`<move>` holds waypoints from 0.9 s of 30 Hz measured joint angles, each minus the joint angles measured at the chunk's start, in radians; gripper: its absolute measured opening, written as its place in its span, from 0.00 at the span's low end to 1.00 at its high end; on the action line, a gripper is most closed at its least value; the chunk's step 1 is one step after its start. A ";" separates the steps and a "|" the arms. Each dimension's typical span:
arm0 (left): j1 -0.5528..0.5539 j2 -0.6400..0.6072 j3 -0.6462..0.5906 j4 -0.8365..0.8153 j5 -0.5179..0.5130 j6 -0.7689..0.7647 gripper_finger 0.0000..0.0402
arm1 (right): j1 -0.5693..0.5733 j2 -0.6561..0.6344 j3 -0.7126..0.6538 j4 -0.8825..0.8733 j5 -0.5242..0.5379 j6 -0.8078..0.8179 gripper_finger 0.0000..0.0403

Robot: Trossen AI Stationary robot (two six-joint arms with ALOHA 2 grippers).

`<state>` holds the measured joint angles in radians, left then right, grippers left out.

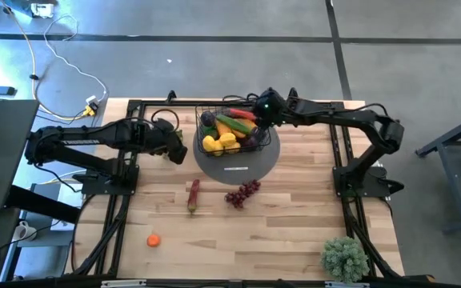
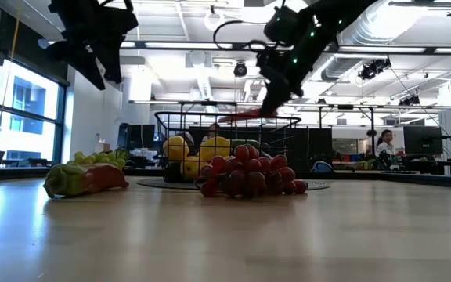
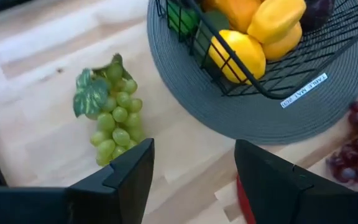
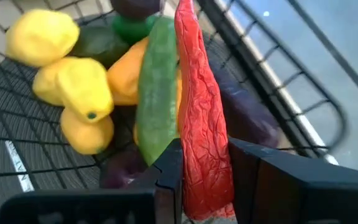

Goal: Build produce basket
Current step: Put the carrot into the wire basket, then put the green grapes into the wire basket

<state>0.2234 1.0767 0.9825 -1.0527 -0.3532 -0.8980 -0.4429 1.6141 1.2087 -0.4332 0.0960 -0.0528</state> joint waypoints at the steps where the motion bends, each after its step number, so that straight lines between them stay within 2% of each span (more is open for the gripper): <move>1: 0.009 0.000 0.000 -0.001 0.012 -0.007 0.54 | -0.001 0.014 0.000 0.009 -0.013 -0.007 0.15; 4: 0.037 0.000 0.000 -0.005 0.030 -0.016 0.57 | -0.002 0.044 0.000 0.052 -0.047 -0.008 0.15; 11: 0.101 0.000 0.000 -0.056 0.037 -0.039 0.65 | -0.010 0.075 0.000 0.078 -0.046 -0.018 0.16; 21: 0.209 0.002 0.000 -0.069 0.062 0.008 0.66 | -0.028 0.076 0.000 0.082 -0.047 -0.021 0.29; 27: 0.266 0.037 0.000 -0.110 0.081 0.049 0.66 | -0.029 0.076 0.000 0.087 -0.048 0.029 0.43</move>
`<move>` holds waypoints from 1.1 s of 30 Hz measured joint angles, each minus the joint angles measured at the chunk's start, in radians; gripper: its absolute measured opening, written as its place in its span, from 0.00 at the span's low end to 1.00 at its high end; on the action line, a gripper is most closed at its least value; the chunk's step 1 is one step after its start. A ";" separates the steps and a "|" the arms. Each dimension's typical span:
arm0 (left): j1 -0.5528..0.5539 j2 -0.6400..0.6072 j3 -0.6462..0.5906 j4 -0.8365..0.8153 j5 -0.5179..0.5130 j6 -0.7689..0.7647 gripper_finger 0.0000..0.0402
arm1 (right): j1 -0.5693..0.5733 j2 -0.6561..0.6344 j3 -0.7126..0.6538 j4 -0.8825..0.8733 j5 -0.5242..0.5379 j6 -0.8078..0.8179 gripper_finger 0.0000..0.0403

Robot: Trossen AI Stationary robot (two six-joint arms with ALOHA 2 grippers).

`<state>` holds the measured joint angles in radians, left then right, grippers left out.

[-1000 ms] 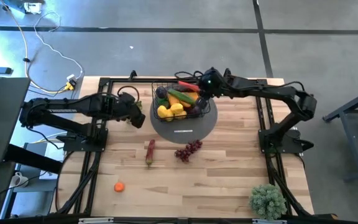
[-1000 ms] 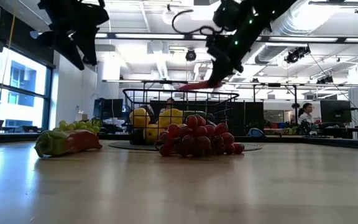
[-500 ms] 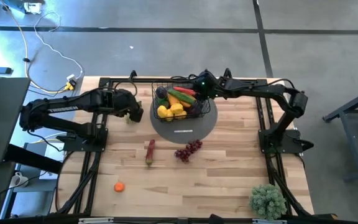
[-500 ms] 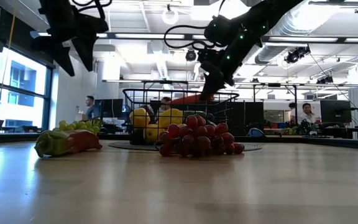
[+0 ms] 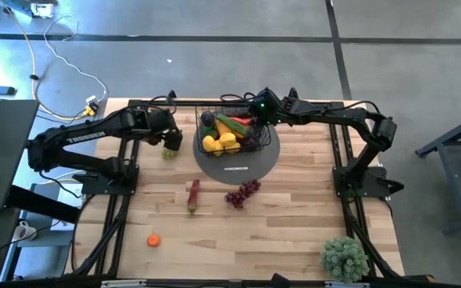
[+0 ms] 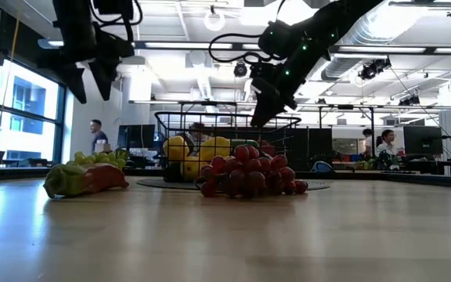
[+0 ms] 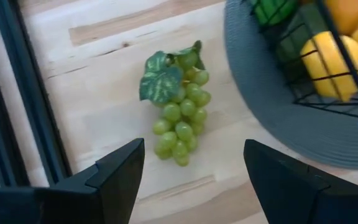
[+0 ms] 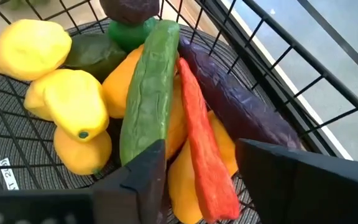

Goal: Build produce basket
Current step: Put the green grapes into the wire basket

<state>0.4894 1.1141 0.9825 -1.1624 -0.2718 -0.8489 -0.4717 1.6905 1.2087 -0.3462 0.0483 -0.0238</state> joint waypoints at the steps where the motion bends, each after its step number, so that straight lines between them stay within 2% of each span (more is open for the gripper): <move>1: 0.008 0.008 0.000 0.000 0.000 0.010 0.66 | 0.000 0.000 0.000 0.000 0.000 0.000 0.45; 6: 0.041 0.059 0.000 0.000 0.009 0.017 0.66 | 0.000 -0.005 0.000 -0.002 0.000 0.001 0.52; 14: 0.097 0.153 -0.064 0.027 0.061 0.041 0.66 | -0.013 -0.049 0.000 0.017 0.015 0.024 0.53; 18: 0.116 0.172 -0.129 0.125 0.125 0.042 0.66 | -0.014 -0.057 0.000 0.020 0.018 0.024 0.53; 23: 0.128 0.189 -0.190 0.243 0.150 0.042 0.66 | -0.014 -0.057 0.000 0.019 0.018 0.024 0.53; 33: 0.142 0.301 -0.220 0.341 0.126 0.084 0.66 | -0.014 -0.057 0.000 0.019 0.018 0.022 0.53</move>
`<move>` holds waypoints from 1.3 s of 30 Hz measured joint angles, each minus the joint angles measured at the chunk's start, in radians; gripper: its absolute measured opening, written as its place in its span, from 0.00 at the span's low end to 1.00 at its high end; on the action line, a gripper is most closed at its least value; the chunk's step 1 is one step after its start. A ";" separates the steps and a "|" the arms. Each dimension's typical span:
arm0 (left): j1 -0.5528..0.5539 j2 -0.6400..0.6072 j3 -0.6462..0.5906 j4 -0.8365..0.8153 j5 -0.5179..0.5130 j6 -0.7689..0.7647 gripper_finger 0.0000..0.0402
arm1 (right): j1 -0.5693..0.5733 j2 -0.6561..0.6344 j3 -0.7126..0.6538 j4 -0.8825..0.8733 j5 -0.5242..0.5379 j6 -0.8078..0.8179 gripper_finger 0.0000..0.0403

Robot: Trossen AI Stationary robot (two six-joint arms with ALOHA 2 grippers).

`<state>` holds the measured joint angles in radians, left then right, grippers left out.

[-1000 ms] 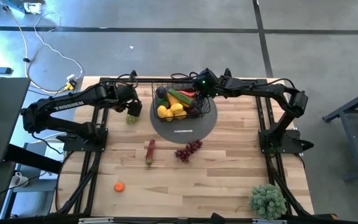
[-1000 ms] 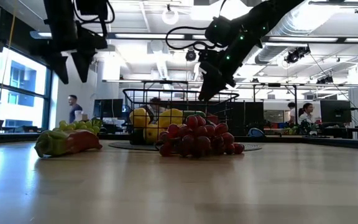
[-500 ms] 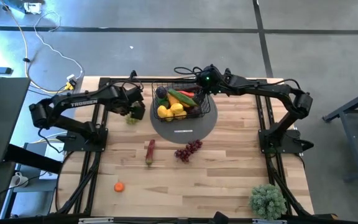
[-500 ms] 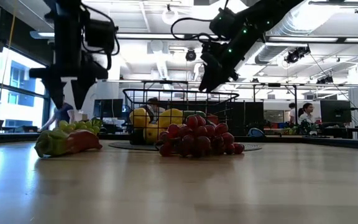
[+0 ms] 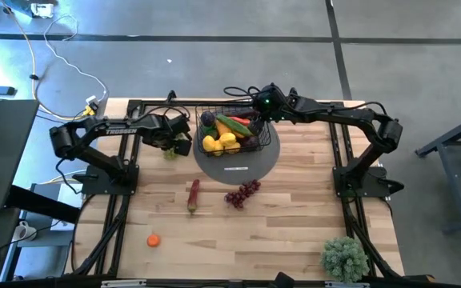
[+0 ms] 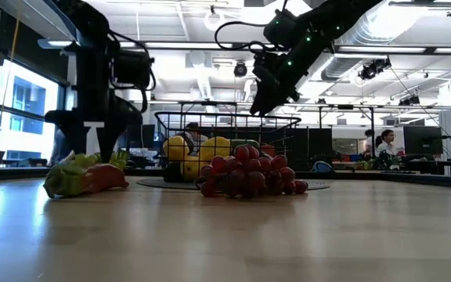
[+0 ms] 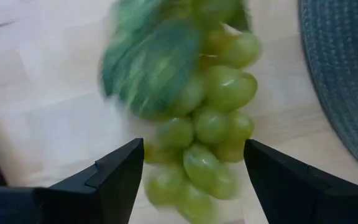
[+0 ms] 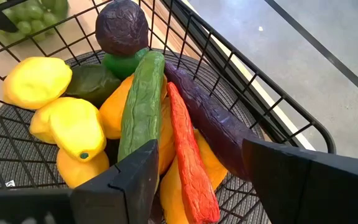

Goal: Build produce basket
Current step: Put the green grapes into the wire basket

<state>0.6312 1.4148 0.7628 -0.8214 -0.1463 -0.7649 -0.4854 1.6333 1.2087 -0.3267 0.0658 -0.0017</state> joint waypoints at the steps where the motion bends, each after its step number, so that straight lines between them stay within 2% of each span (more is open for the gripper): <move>1: 0.000 0.017 0.000 0.010 0.000 0.001 0.66 | 0.000 0.000 0.000 0.000 0.000 -0.002 0.53; 8: 0.012 0.135 0.003 0.052 -0.015 0.000 0.66 | 0.000 0.000 0.000 0.000 -0.005 0.000 0.53; 13: 0.018 0.141 0.003 0.053 -0.011 0.008 0.64 | 0.000 0.000 0.000 0.000 -0.005 -0.002 0.53; 17: 0.018 0.114 -0.001 0.034 -0.010 0.011 0.56 | 0.000 0.000 0.000 0.000 -0.004 -0.002 0.53; 25: 0.018 0.055 -0.002 0.037 -0.012 0.043 0.30 | 0.000 0.000 0.000 0.000 -0.003 -0.002 0.53; 29: 0.018 0.006 0.003 0.037 -0.012 0.043 0.19 | 0.000 0.000 0.000 0.000 -0.003 -0.002 0.53; 33: 0.018 -0.054 0.031 0.036 -0.027 0.044 0.14 | 0.000 0.000 0.000 0.000 -0.003 -0.002 0.53; 39: 0.018 -0.151 0.092 0.031 -0.033 0.055 0.13 | 0.000 0.000 0.000 0.000 -0.003 -0.002 0.53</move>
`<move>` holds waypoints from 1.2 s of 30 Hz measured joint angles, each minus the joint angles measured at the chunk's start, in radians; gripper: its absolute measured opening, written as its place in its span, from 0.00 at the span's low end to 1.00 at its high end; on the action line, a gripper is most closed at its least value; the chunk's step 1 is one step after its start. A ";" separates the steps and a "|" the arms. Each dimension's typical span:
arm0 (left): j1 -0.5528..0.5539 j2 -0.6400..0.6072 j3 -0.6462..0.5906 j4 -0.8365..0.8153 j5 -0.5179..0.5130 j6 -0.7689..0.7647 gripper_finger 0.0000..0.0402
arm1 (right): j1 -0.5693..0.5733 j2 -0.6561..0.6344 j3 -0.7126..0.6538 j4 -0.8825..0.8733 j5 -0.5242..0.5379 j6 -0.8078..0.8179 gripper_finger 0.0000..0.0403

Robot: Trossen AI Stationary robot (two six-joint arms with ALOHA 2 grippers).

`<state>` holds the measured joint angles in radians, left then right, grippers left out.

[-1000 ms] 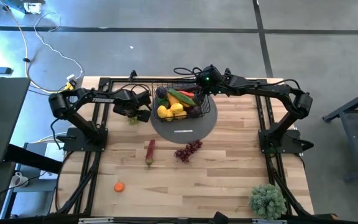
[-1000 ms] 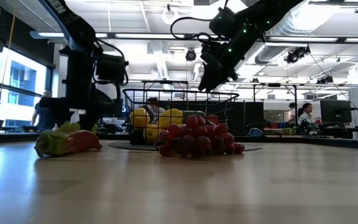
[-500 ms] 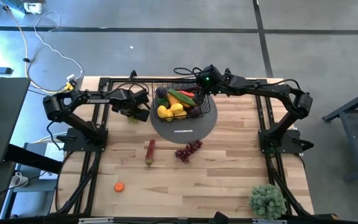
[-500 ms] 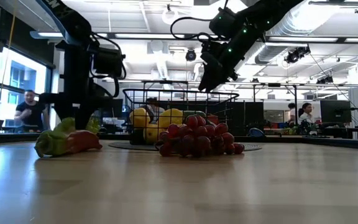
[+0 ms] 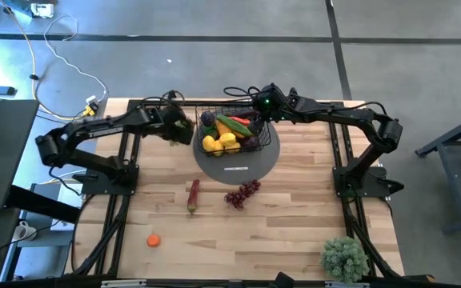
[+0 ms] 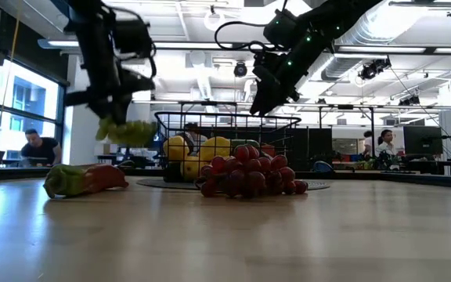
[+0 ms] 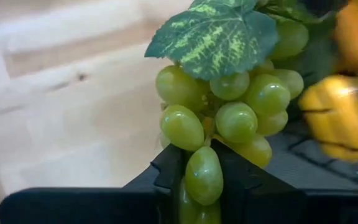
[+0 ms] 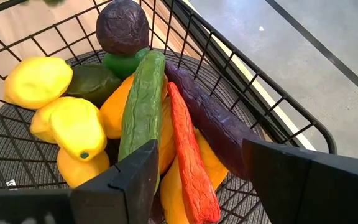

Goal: Build produce basket
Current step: Put the green grapes into the wire basket

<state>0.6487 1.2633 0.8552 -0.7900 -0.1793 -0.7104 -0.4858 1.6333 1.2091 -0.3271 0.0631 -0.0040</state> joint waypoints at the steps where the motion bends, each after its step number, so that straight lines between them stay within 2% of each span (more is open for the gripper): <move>1: 0.000 -0.016 0.011 -0.006 -0.004 0.000 0.13 | 0.000 0.000 0.000 0.000 0.000 0.000 0.53; 10: -0.002 -0.119 0.127 -0.011 -0.063 0.035 0.13 | 0.000 0.000 0.000 0.000 0.005 0.000 0.53; 17: -0.036 -0.123 0.168 0.155 -0.020 0.046 0.13 | 0.000 -0.003 0.000 -0.002 0.044 0.005 0.53; 27: -0.127 -0.020 0.168 0.349 -0.011 -0.042 0.13 | -0.003 -0.063 0.002 0.005 0.171 0.011 0.51; 32: -0.168 0.054 0.168 0.427 -0.022 -0.096 0.13 | -0.009 -0.077 0.002 -0.001 0.177 0.075 0.51; 36: -0.195 0.115 0.168 0.469 -0.074 -0.112 0.13 | -0.011 -0.077 0.002 0.001 0.173 0.083 0.51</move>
<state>0.4535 1.3784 1.0229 -0.3214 -0.2528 -0.8225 -0.4965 1.5562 1.2106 -0.3262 0.2358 0.0788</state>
